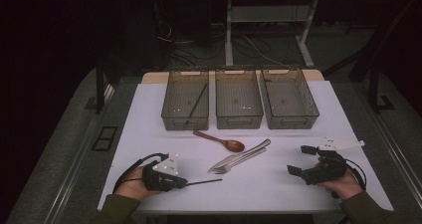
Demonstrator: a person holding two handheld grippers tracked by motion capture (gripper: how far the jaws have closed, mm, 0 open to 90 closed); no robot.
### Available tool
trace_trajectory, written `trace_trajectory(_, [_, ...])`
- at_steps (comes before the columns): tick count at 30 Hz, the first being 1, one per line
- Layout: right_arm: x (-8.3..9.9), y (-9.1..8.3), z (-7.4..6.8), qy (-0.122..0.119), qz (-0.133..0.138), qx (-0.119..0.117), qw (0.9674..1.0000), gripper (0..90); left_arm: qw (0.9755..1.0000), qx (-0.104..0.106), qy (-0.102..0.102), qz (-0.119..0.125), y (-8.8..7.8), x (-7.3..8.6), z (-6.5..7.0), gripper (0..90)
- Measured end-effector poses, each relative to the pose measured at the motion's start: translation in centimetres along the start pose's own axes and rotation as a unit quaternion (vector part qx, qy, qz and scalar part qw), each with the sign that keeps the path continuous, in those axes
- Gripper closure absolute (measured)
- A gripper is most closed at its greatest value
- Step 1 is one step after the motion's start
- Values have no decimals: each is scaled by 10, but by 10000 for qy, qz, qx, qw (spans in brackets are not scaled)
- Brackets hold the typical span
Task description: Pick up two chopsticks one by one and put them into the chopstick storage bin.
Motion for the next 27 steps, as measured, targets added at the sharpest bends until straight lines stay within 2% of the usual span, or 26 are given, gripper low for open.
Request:
trace_trajectory(3, [0,0,0,6,9,12,10000,11,10000,70,-23,50,-1,-2,2,858])
trace_trajectory(11, [0,-1,1,11,9,15,10000,12,9995,44,-22,318,-17,-13,1,857])
trace_trajectory(13, [0,0,1,14,9,11,10000,12,9991,-22,-102,399,-19,-15,-2,857])
trace_trajectory(16, [0,0,1,12,2,10,10000,11,9979,-325,-341,443,-21,-19,-12,857])
trace_trajectory(20, [0,0,1,28,4,18,10000,11,9944,-665,-642,505,-22,-23,-25,857])
trace_trajectory(22, [0,0,1,23,9,21,10000,12,9927,-811,-727,525,-23,-26,-32,857])
trace_trajectory(27, [0,0,2,36,11,27,10000,12,9849,-1141,-1092,706,-28,-35,-51,857])
Point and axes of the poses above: each handheld gripper's, and its own axes: y roughly forward along the jaws, x roughly out of its underside, z roughly to its right, the point moved 7 cm from there along y, roughly forward along the jaws, and after that the axes turned 10 degrees about -x, right-handed, at the moved point
